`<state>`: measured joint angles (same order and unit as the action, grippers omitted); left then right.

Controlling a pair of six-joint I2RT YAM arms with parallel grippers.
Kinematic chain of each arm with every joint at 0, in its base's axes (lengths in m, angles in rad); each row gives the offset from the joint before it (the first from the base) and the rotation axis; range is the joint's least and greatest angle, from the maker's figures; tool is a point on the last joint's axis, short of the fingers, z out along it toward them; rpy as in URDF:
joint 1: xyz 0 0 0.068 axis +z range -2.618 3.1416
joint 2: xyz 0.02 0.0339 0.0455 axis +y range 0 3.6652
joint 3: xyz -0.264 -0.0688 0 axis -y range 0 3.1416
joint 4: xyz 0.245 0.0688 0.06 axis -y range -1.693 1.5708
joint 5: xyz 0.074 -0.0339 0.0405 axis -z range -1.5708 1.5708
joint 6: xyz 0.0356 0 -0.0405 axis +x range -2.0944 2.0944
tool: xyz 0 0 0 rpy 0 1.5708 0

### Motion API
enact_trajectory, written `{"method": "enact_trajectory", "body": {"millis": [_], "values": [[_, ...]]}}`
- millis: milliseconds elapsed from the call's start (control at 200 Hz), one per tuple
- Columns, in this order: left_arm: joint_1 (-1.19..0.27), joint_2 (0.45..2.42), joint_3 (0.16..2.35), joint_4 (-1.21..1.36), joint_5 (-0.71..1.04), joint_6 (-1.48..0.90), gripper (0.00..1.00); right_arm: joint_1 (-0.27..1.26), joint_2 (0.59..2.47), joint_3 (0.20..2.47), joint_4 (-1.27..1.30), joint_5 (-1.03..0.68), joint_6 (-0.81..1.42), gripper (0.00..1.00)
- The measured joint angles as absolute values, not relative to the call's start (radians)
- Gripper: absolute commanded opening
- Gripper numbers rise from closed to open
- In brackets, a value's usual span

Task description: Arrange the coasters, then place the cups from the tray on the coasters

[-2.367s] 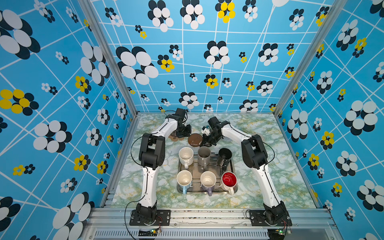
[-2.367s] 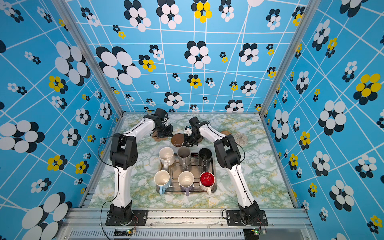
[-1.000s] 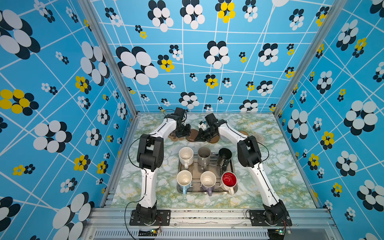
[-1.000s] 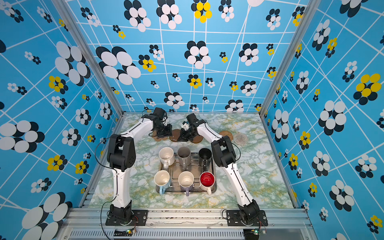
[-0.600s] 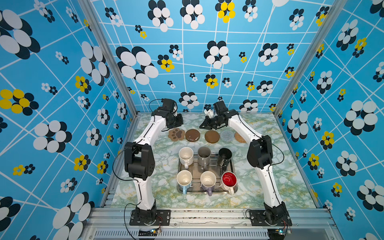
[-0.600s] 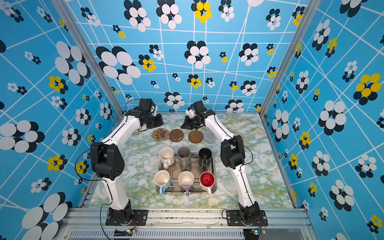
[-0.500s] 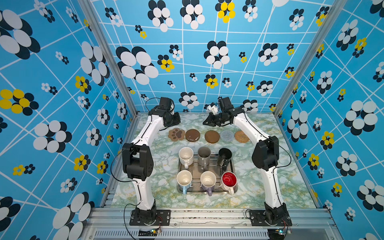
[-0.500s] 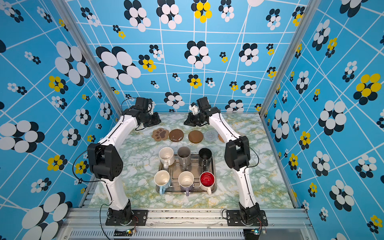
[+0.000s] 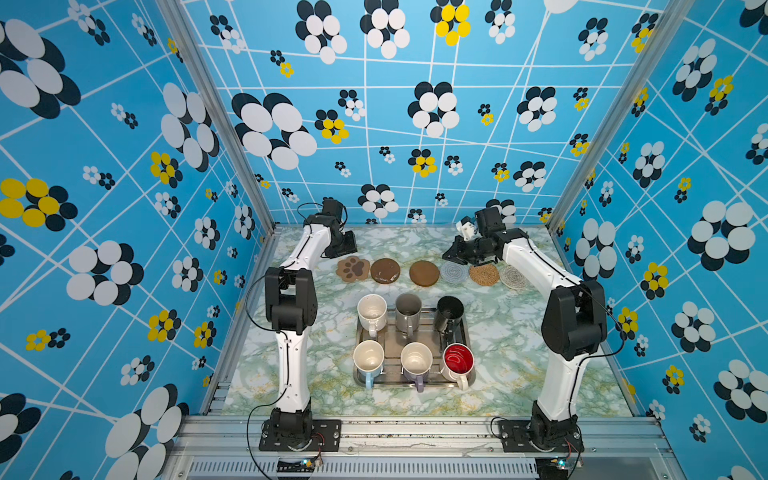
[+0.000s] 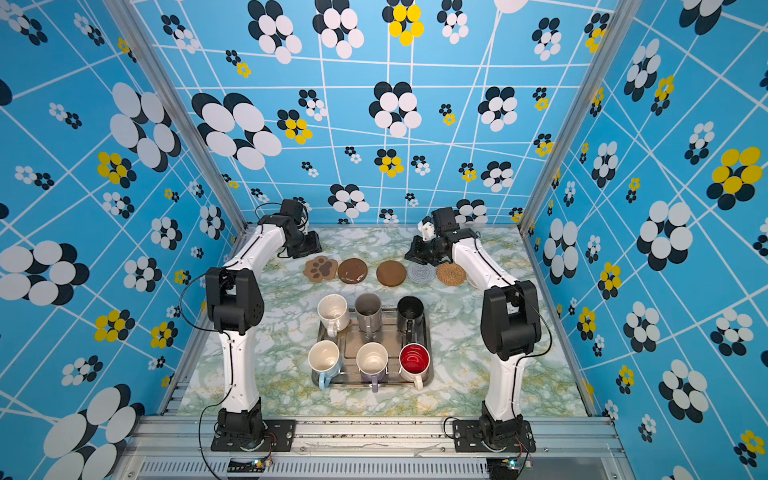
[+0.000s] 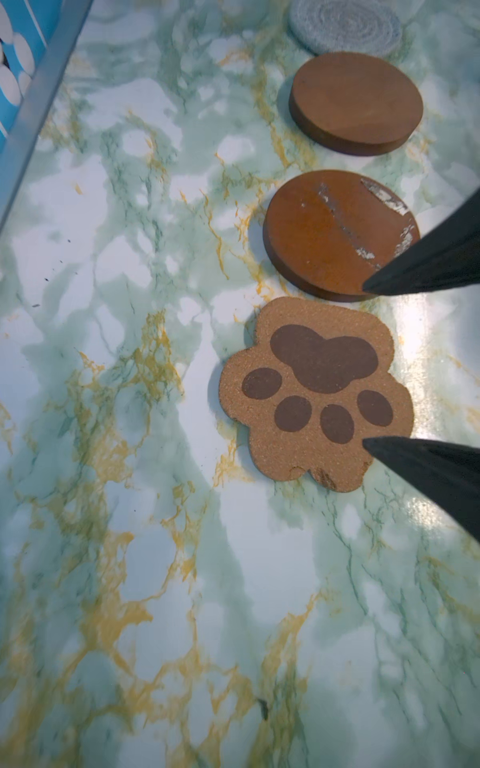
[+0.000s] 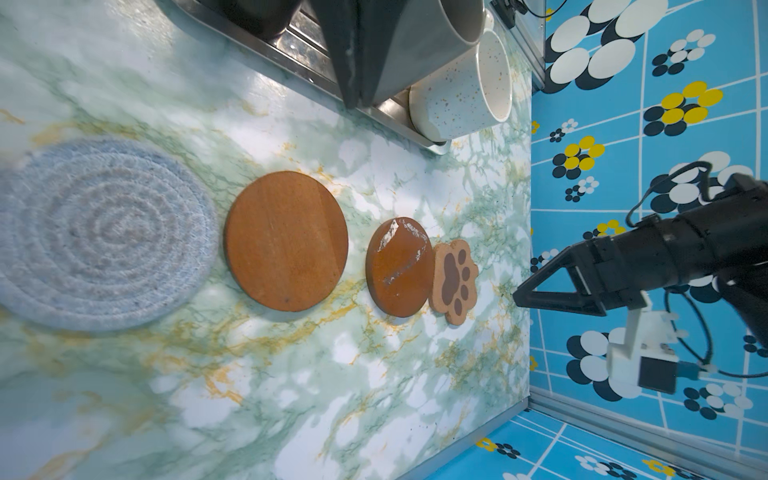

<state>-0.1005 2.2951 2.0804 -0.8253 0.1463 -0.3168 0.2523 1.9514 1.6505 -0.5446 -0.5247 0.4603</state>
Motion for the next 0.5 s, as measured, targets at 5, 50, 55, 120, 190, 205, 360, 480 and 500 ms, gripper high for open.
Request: {"method": "enact_trajectory", "body": {"millis": [5,50,55,120,190,205,360,480,500], "values": [[-0.101,2.301,2.084,-0.827,0.146,-0.316,0.60,0.252,1.950,1.647,-0.543,-0.524,0.460,0.00],[-0.101,2.331,2.109,-0.839,0.144,-0.317,0.61,0.249,1.940,1.628,-0.535,-0.525,0.461,0.00],[-0.101,2.334,2.112,-0.840,0.144,-0.318,0.61,0.249,1.939,1.627,-0.534,-0.525,0.461,0.00],[-0.103,2.369,2.142,-0.854,0.139,-0.320,0.63,0.248,1.928,1.600,-0.515,-0.525,0.461,0.00],[-0.107,2.397,2.167,-0.869,0.127,-0.321,0.64,0.248,1.920,1.577,-0.510,-0.525,0.461,0.00],[-0.108,2.402,2.172,-0.871,0.122,-0.321,0.64,0.248,1.920,1.574,-0.511,-0.525,0.461,0.00],[-0.126,2.453,2.246,-0.913,0.073,-0.320,0.64,0.248,1.919,1.548,-0.501,-0.525,0.461,0.01],[-0.150,2.497,2.324,-0.949,0.016,-0.307,0.65,0.247,1.917,1.531,-0.493,-0.524,0.461,0.01],[-0.155,2.504,2.336,-0.956,0.004,-0.303,0.65,0.246,1.917,1.529,-0.493,-0.524,0.461,0.01]]}}
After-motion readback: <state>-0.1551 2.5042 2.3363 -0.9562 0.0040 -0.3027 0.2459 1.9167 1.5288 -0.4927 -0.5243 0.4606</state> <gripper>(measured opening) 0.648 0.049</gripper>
